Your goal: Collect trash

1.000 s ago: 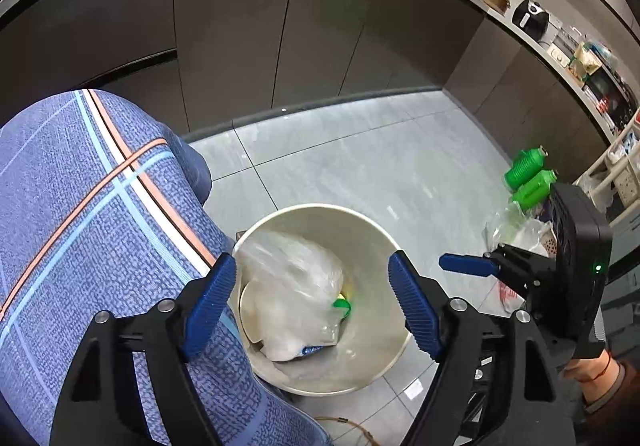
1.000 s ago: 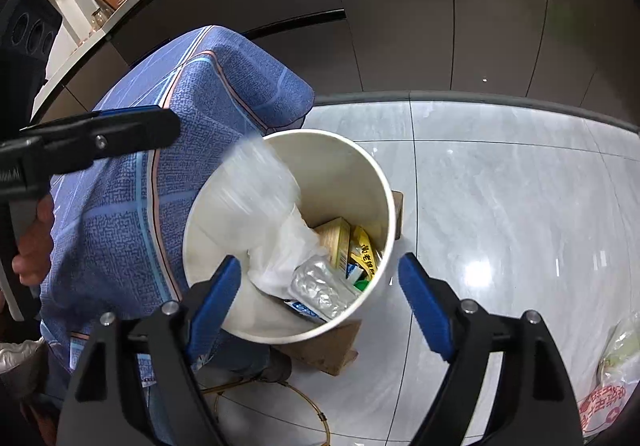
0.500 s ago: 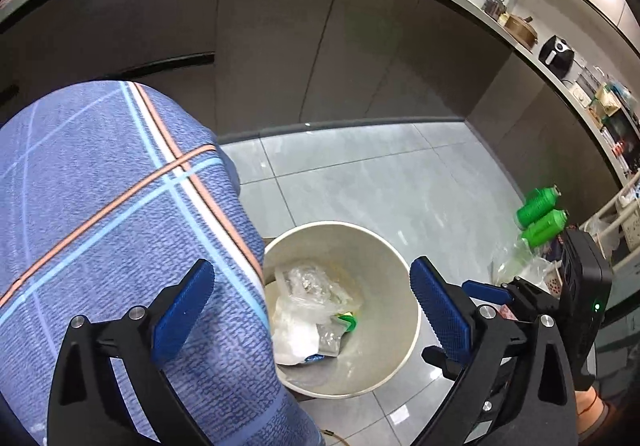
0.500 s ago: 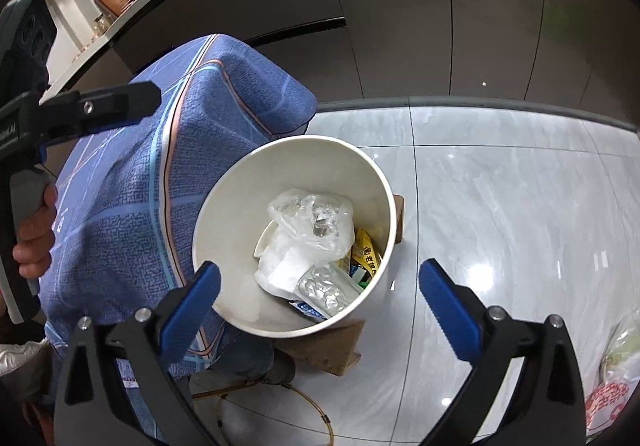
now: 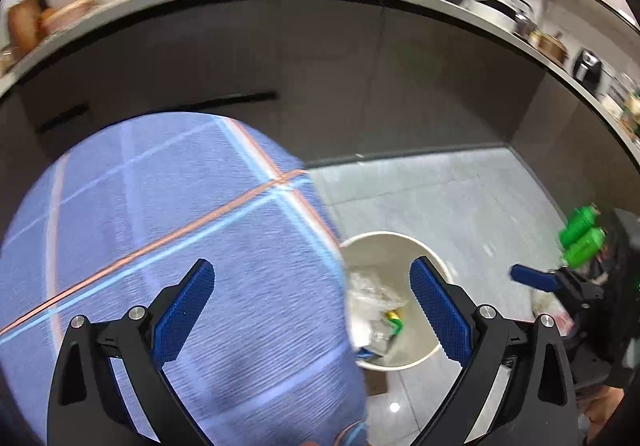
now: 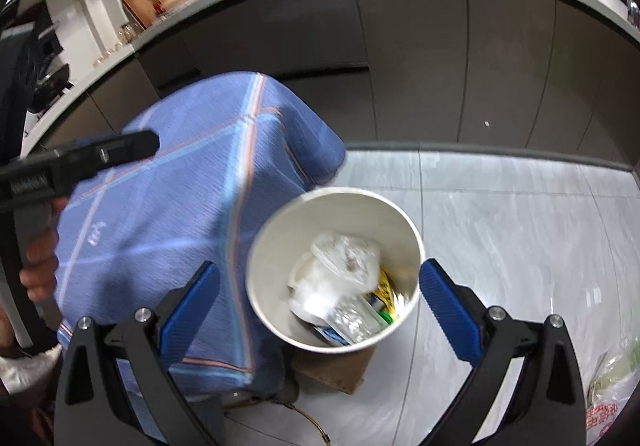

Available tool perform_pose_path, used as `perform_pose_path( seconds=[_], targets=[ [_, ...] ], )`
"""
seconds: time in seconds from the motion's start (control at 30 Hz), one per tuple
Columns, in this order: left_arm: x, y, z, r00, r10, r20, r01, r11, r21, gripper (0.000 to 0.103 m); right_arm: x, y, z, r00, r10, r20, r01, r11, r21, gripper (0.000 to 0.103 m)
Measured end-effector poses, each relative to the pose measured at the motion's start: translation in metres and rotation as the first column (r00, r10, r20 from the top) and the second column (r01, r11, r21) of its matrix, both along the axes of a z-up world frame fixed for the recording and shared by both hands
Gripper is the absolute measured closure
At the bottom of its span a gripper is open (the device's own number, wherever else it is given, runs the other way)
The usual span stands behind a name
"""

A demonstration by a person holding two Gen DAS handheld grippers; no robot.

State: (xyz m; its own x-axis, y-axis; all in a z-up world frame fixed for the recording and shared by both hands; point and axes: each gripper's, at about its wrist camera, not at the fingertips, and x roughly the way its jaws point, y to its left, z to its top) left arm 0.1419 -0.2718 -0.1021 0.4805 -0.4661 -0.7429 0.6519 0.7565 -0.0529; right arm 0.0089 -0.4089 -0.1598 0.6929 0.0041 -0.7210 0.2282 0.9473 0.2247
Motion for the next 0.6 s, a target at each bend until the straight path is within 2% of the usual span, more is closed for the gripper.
perform_pose_path(
  seconds=[0.2,0.4,0.6],
  targets=[
    [-0.014,0.055,0.031,0.988,0.137,0.069,-0.138,0.990,0.016,0.008,0.005,0.042,0.046,0.994,0.084,0.076,-0.081,0.996,-0.038,0.003],
    [-0.035,0.110,0.048,0.962,0.260,0.089,-0.263,0.964,0.034,0.008,0.005,0.087,0.076,0.994,0.078,0.075,-0.065,0.983,-0.171,0.003],
    [-0.057,0.151,0.053,0.944,0.309,0.116,-0.316,0.948,0.045,0.008,-0.004,0.118,0.094,0.992,0.069,0.101,-0.049,0.982,-0.183,0.003]
  ],
)
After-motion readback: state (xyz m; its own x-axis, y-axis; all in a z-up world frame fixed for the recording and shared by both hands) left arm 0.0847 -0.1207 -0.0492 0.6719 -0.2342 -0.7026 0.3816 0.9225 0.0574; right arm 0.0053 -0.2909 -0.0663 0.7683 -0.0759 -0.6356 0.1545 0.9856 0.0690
